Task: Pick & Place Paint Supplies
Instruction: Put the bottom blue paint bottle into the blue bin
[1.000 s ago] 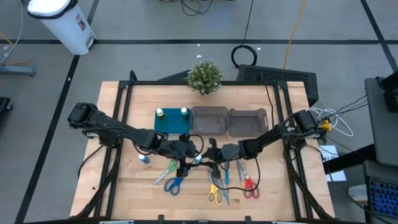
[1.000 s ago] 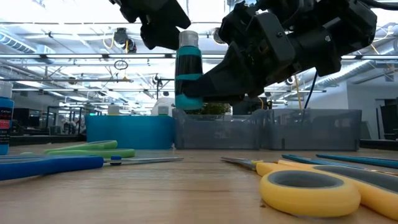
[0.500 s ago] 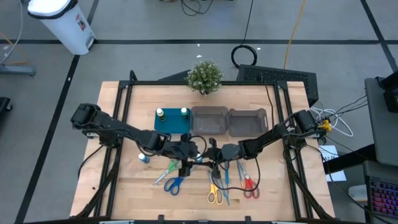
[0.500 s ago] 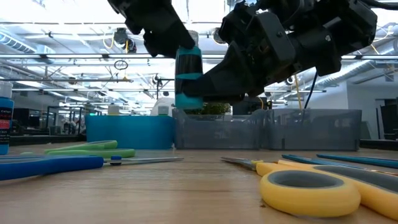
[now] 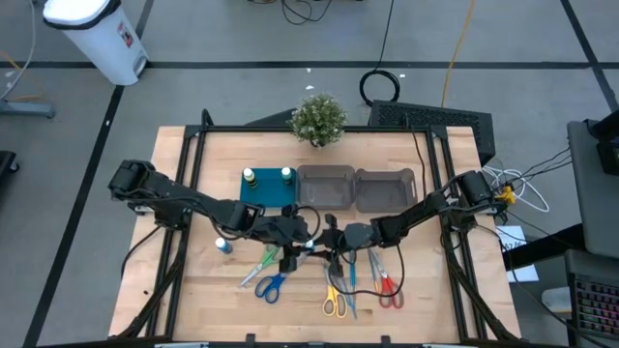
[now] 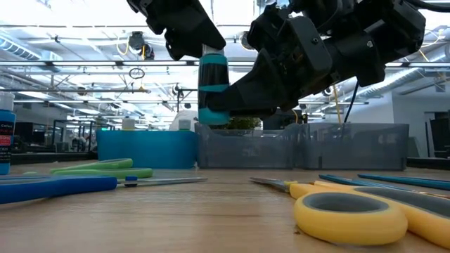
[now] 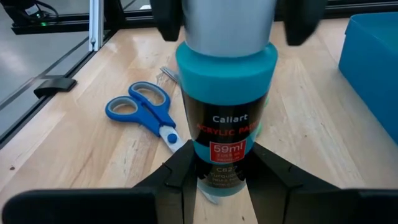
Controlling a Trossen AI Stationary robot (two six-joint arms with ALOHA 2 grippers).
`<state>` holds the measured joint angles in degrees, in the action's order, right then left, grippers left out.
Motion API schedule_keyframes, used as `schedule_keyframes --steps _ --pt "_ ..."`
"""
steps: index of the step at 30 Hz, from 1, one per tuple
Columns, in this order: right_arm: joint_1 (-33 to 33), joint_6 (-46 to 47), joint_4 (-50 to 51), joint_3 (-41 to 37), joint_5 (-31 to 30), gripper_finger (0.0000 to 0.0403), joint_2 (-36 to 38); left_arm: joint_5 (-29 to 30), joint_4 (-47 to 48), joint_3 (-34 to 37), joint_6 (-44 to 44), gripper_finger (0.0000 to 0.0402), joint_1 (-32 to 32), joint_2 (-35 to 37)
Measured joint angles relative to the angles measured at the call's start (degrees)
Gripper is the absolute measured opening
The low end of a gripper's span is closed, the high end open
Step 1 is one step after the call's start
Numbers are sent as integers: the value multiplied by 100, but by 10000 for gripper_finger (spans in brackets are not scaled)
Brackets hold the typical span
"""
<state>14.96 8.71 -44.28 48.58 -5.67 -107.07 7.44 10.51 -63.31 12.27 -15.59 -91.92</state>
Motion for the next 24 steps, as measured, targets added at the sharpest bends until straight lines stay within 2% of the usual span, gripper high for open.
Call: schedule_keyframes --steps 5,9,14,19,24 --pt "0 2 2 0 0 98 0 4 23 0 -6 130 -3 0" --pt "0 -84 0 0 -6 103 0 11 32 0 -17 126 -3 0" --pt "-2 105 -98 2 -27 140 18 139 148 0 85 126 -6 222" --pt "-12 115 209 2 -107 201 364 770 586 2 312 126 -116 759" --pt "17 131 1222 -20 74 250 944 1946 1178 0 284 126 -282 1266"
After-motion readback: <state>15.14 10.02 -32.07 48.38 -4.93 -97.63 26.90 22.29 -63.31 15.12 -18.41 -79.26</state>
